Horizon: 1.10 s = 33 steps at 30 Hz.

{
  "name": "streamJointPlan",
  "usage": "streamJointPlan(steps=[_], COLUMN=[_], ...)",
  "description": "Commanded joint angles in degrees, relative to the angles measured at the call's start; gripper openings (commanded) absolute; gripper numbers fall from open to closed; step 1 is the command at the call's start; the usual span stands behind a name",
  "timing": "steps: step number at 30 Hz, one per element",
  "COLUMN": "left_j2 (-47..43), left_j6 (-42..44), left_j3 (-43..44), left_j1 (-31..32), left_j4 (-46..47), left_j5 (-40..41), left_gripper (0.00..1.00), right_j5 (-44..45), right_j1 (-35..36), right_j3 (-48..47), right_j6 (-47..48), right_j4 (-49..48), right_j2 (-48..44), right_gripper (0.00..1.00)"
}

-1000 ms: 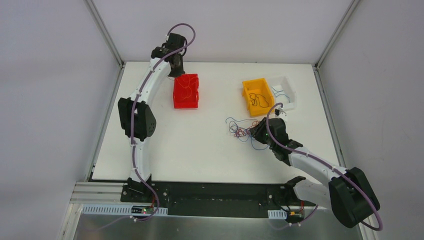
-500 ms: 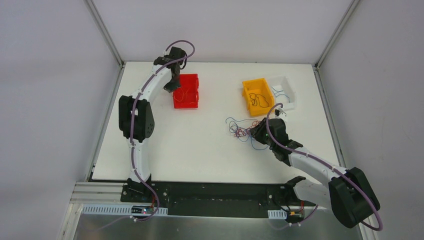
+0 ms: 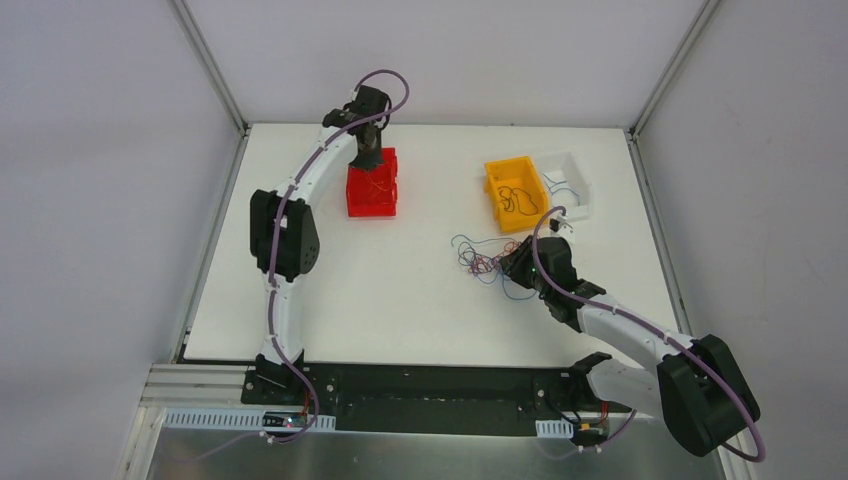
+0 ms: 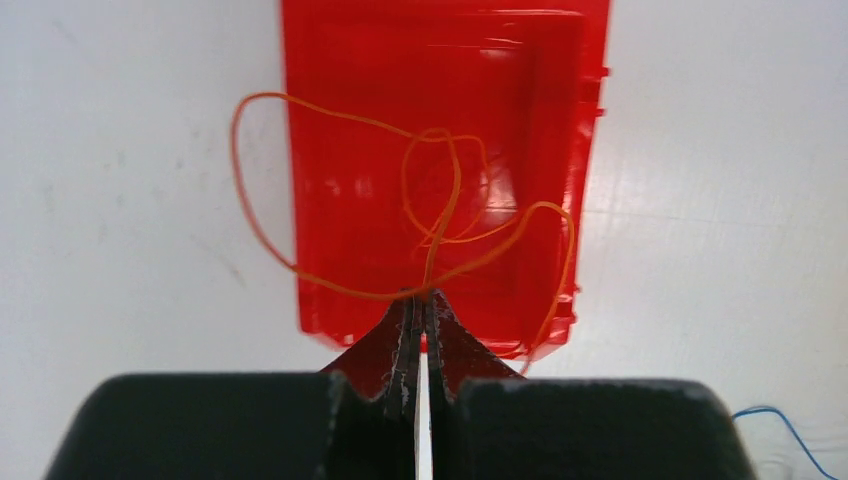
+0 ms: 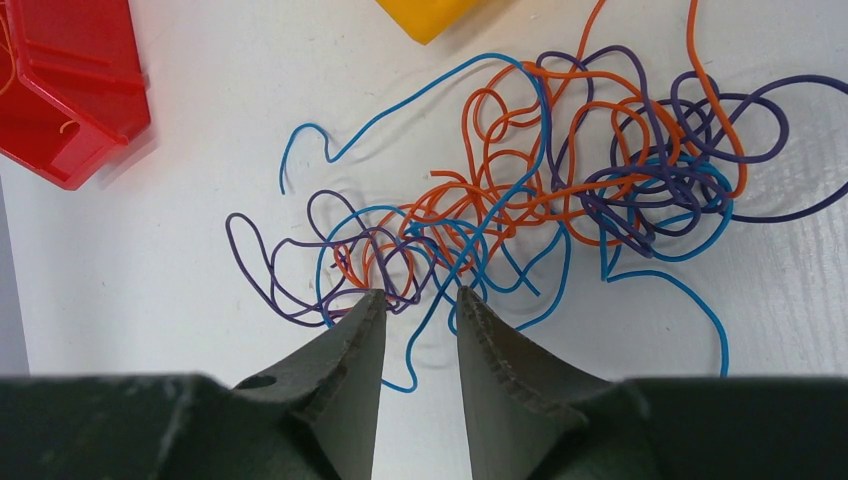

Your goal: Untangle the cables

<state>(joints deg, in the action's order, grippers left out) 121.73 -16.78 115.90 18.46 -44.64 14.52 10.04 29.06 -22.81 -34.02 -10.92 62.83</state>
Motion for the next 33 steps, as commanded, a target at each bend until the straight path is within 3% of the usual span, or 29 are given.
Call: streamJointPlan(steps=[1,9,14,23,30,33], left_j2=[4.9,7.5,6.9,9.3,3.3,-1.7], left_j6=[0.0,-3.3,-2.2,-1.3,0.3,0.8], left_j3=[3.9,2.6,-0.3,2.1,-0.5,-2.5], left_j1=[0.5,-2.0,-3.1,-3.2,-3.0,-2.6], left_j4=[0.2,-0.9,-0.9,-0.9,-0.9,-0.9], left_j5=[-6.3,-7.9,-4.2,-7.2,-10.2,-12.2], left_gripper=[0.00,0.00,0.00,0.00,0.35,0.44], right_j5=[1.1,1.3,1.0,1.0,1.1,1.2], right_j1=[-0.2,-0.3,-0.3,-0.3,-0.3,-0.3], right_j3=[-0.1,-0.1,-0.3,-0.3,-0.5,-0.7], right_j6=[0.4,0.4,0.3,0.4,0.5,0.6], right_j4=[-1.6,-1.5,-1.4,-1.8,-1.8,-1.8], right_j2=[-1.5,-1.4,-1.1,-0.6,-0.3,0.1], right_gripper=[0.35,0.35,0.35,0.35,0.35,0.35])
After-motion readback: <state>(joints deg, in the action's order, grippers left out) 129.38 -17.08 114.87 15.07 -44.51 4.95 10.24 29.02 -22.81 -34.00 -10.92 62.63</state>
